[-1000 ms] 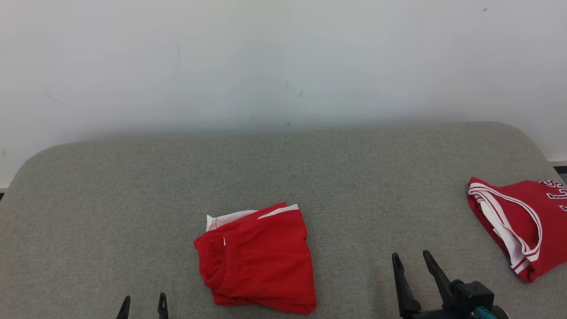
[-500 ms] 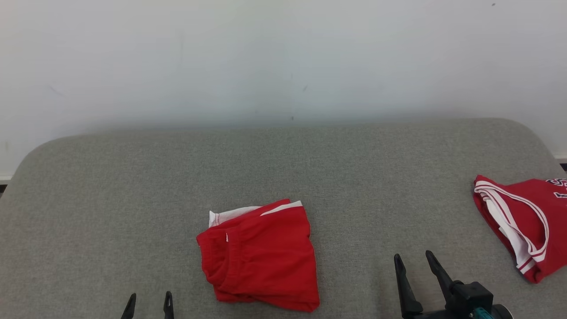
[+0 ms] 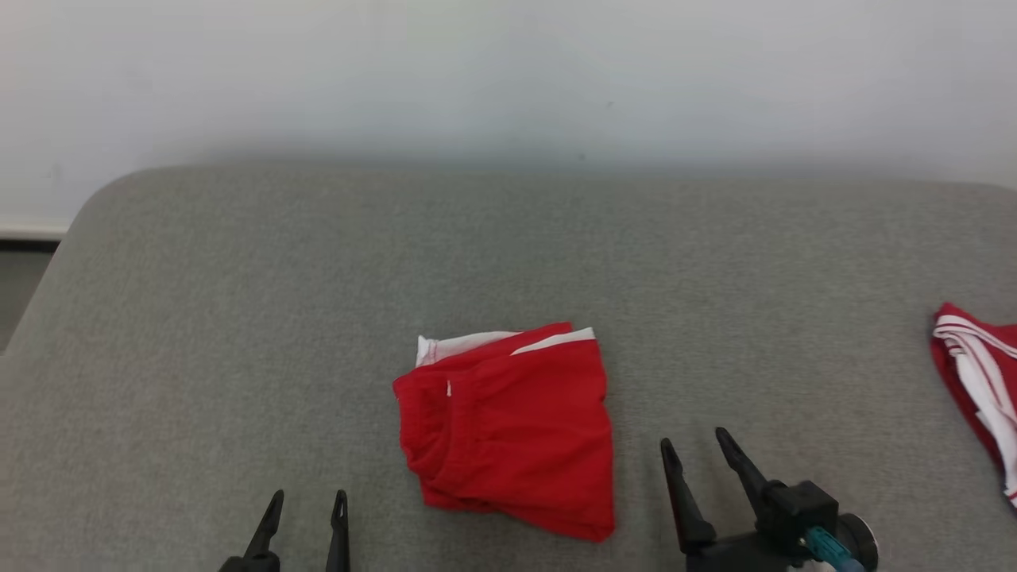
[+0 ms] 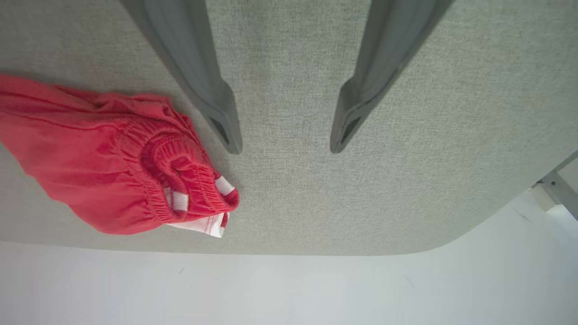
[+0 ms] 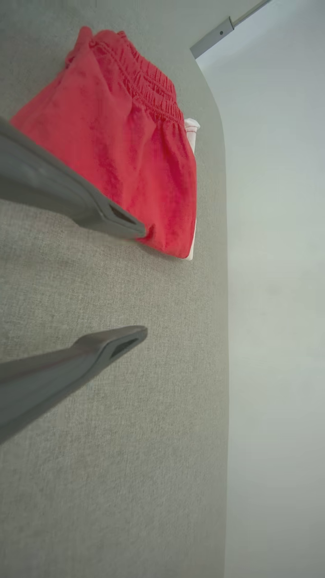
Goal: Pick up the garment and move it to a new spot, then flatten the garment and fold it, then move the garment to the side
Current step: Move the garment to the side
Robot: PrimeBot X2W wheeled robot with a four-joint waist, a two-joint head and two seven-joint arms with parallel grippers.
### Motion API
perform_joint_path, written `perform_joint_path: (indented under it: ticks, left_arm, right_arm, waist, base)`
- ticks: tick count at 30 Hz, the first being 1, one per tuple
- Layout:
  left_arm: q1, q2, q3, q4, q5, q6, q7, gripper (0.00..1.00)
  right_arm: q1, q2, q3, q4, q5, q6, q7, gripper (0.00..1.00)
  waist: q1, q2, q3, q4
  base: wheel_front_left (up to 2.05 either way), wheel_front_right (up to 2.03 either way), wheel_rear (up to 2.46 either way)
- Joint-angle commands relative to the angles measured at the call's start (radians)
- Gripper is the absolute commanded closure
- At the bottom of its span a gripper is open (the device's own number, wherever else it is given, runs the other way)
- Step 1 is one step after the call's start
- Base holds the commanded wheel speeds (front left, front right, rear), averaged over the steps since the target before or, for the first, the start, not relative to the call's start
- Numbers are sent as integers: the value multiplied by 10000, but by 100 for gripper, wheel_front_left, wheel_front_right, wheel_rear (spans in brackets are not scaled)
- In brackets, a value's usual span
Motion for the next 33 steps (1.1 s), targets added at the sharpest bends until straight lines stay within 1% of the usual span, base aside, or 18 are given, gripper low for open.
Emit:
perform_joint_path:
  ticks: [1,2,6,10,15,16,18,19,23,26,29,33]
  left_arm:
    - [-226,-9,-139,48,-102,23,-29,0]
    - [-226,-9,-139,48,-102,23,-29,0]
    - [-438,-9,-462,84,-322,86,-29,0]
    - [-558,-9,-718,122,-506,174,-29,0]
    - [-530,-11,-789,158,-537,227,-29,0]
    - [-526,-9,-796,165,-528,229,-29,0]
    - [-546,-8,-775,181,-505,221,-29,0]
    - [-565,-9,-778,194,-481,210,-29,0]
    - [-507,-9,-714,203,-360,149,-29,0]
    - [-379,-5,-593,253,-274,116,-29,0]
    - [-253,-8,-434,224,-163,18,-29,0]
    - [-125,-8,-339,177,-55,-80,-29,0]
  right_arm:
    - [-310,18,134,120,-14,3,-44,0]
    - [-310,18,134,120,-14,3,-44,0]
    - [-885,16,313,604,-65,3,-44,0]
    - [-1364,12,326,1332,104,3,-42,0]
    - [-1698,13,156,2335,345,3,-42,0]
    - [-1762,13,209,2492,396,3,-19,10]
    - [-1847,18,296,2808,550,3,-7,67]
    - [-1841,24,324,2901,595,3,-7,100]
    - [-1868,16,256,2953,697,3,-8,100]
    - [-1790,-7,110,2825,721,0,-21,100]
    - [-1676,2,-58,2693,657,0,-24,100]
    - [-1506,13,-160,2667,595,0,-27,100]
  waist:
    - [-2,-1,804,794]
    - [-2,-1,804,794]
    - [-2,-1,1179,1293]
    - [-2,-1,1345,1668]
    - [-2,-1,1336,1845]
    - [-2,-1,1332,1855]
    - [-2,-1,1311,1832]
    - [-2,-1,1275,1800]
    - [-2,-1,1079,1532]
    - [-2,-1,850,1179]
    - [-2,-1,568,675]
    - [-2,-1,233,-196]
  base:
    - [0,0,0]
    - [0,0,0]
    - [0,0,0]
    - [0,0,0]
    - [0,0,0]
    - [0,0,0]
    - [0,0,0]
    - [0,0,0]
    - [0,0,0]
    - [0,0,0]
    - [0,0,0]
    - [0,0,0]
